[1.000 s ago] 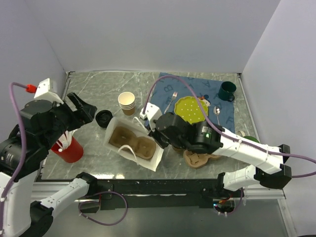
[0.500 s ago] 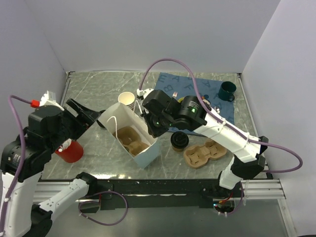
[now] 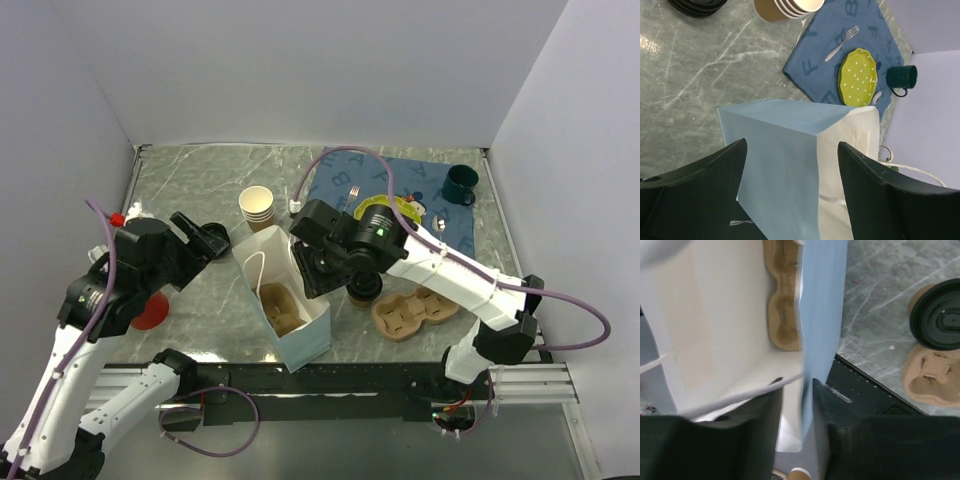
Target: Pack the takeout coffee
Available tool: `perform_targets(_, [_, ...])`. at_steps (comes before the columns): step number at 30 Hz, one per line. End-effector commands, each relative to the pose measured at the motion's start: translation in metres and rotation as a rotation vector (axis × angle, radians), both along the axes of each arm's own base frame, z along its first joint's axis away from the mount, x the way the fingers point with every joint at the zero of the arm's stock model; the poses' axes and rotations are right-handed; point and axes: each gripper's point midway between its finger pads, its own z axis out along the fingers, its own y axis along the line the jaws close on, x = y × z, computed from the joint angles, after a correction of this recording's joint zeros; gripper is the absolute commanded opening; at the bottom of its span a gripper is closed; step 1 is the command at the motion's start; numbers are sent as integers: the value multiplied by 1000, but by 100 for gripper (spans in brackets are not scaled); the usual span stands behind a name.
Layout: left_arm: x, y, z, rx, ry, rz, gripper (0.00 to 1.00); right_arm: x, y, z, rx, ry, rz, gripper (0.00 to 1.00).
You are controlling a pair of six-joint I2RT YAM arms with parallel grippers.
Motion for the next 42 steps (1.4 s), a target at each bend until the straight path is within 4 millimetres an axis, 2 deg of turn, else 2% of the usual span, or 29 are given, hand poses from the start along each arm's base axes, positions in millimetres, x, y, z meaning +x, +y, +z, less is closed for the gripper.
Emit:
perform_targets(1, [14, -10, 12, -47, -83, -21, 79, -3, -6, 41, 143, -61, 14, 49])
perform_targets(5, [20, -11, 5, -10, -77, -34, 79, -5, -15, 72, 204, -154, 106, 53])
perform_targets(8, [24, -2, -5, 47, -58, -3, 79, 1, -17, 112, 292, -311, 237, 58])
perform_targets(10, [25, 4, -12, 77, -43, 22, 78, 24, -18, 141, 336, -457, 276, 59])
perform_targets(12, [25, 13, -22, 114, -17, 59, 75, 46, -17, 153, 312, -586, 331, 59])
perform_targets(13, [21, 17, -30, 130, 19, 73, 74, 56, -8, 158, 325, -641, 344, 59])
perform_targets(16, [18, 21, -40, 161, 77, 91, 74, 88, 7, 145, 258, -732, 424, 60])
perform_targets(18, [21, 15, -39, 146, 68, 64, 74, 103, 17, 139, 264, -730, 445, 60])
perform_targets(20, [26, 10, -37, 134, 52, 51, 73, 125, 16, 151, 313, -746, 405, 60])
perform_targets(23, [33, 3, -40, 124, 61, 31, 72, 149, 21, 138, 302, -714, 409, 60])
perform_targets(25, [35, -3, -45, 120, 78, 6, 72, 147, 34, 115, 319, -655, 495, 61])
perform_targets(26, [37, -5, -48, 122, 85, 0, 71, 149, 38, 111, 336, -656, 521, 61])
perform_targets(27, [39, -6, -47, 123, 83, -1, 71, 142, 43, 102, 360, -626, 572, 61])
perform_targets(32, [47, -9, -54, 140, 97, -14, 72, 124, 58, 88, 418, -625, 733, 63])
perform_targets(36, [56, -12, -54, 159, 80, -29, 72, 114, 71, 70, 422, -592, 838, 64])
perform_targets(39, [60, -13, -54, 173, 84, -35, 72, 109, 83, 57, 417, -573, 891, 64])
perform_targets(42, [63, -14, -52, 179, 68, -41, 72, 113, 90, 45, 375, -590, 907, 65])
